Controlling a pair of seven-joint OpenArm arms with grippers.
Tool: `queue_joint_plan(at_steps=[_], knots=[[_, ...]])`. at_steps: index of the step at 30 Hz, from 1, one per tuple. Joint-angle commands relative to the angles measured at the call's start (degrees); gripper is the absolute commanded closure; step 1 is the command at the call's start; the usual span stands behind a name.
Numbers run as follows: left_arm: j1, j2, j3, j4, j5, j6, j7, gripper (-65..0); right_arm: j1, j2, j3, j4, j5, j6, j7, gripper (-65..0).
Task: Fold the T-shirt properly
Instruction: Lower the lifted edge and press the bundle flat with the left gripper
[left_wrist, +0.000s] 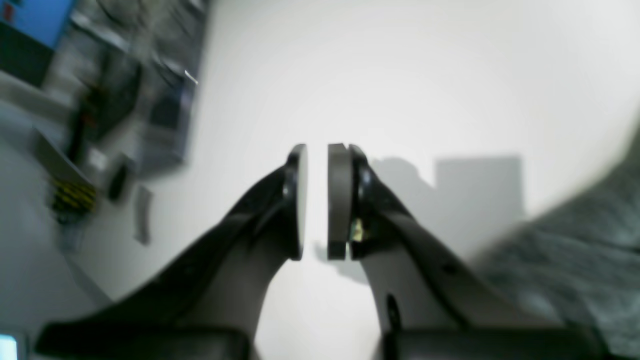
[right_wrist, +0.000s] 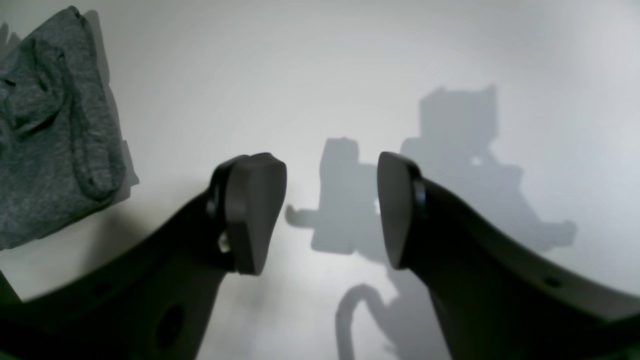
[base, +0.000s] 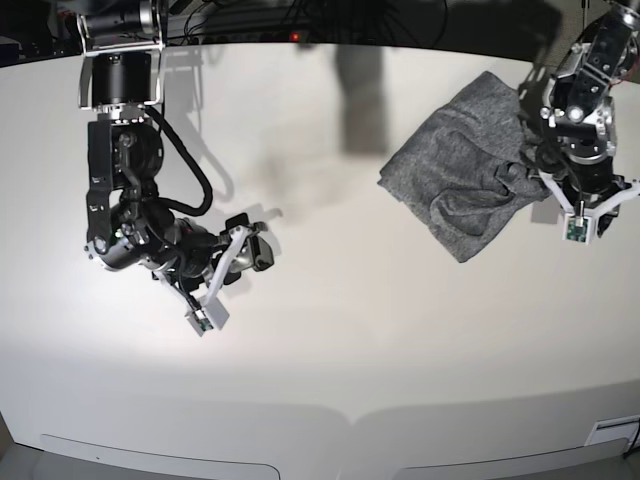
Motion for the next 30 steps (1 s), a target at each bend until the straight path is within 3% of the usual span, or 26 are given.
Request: queue_joint_plan(at_steps=[1, 3, 10, 14, 19, 24, 30], knots=[[-0.8, -2.2, -0.5, 2.4, -0.4, 0.5, -1.9, -7.2, 1.3, 0.3, 0.2, 1.0, 0.9, 0.0, 0.9, -34.0], [-0.7, -4.9, -0.5, 5.1, -5.4, -3.0, -2.6, -6.6, 1.3, 0.3, 0.2, 1.0, 0.9, 0.0, 0.8, -34.0], [-0.2, -11.9, -0.5, 11.6, -17.9, -28.0, -4.1, -4.9, 1.3, 0.3, 0.2, 1.0, 0.9, 0.0, 0.7, -34.0], [-0.2, -15.1, -0.5, 13.8, -22.6, -38.9, -5.2, -4.9, 1.3, 0.3, 0.2, 1.0, 0.9, 0.0, 0.5, -34.0], [-0.5, -15.0, -0.5, 14.5, -28.0, -50.7, -6.6, -6.0, 1.3, 0.3, 0.2, 1.0, 0.9, 0.0, 0.5, -34.0], [-0.5, -9.7, -0.4, 14.5, -27.3, -51.8, -6.8, -23.0, 1.3, 0.3, 0.2, 1.0, 0.9, 0.0, 0.1, -34.0], [-0.5, -3.9, -0.3, 14.4, -21.1, -51.5, -7.2, -23.2, 1.3, 0.3, 0.2, 1.0, 0.9, 0.0, -0.7, -34.0]])
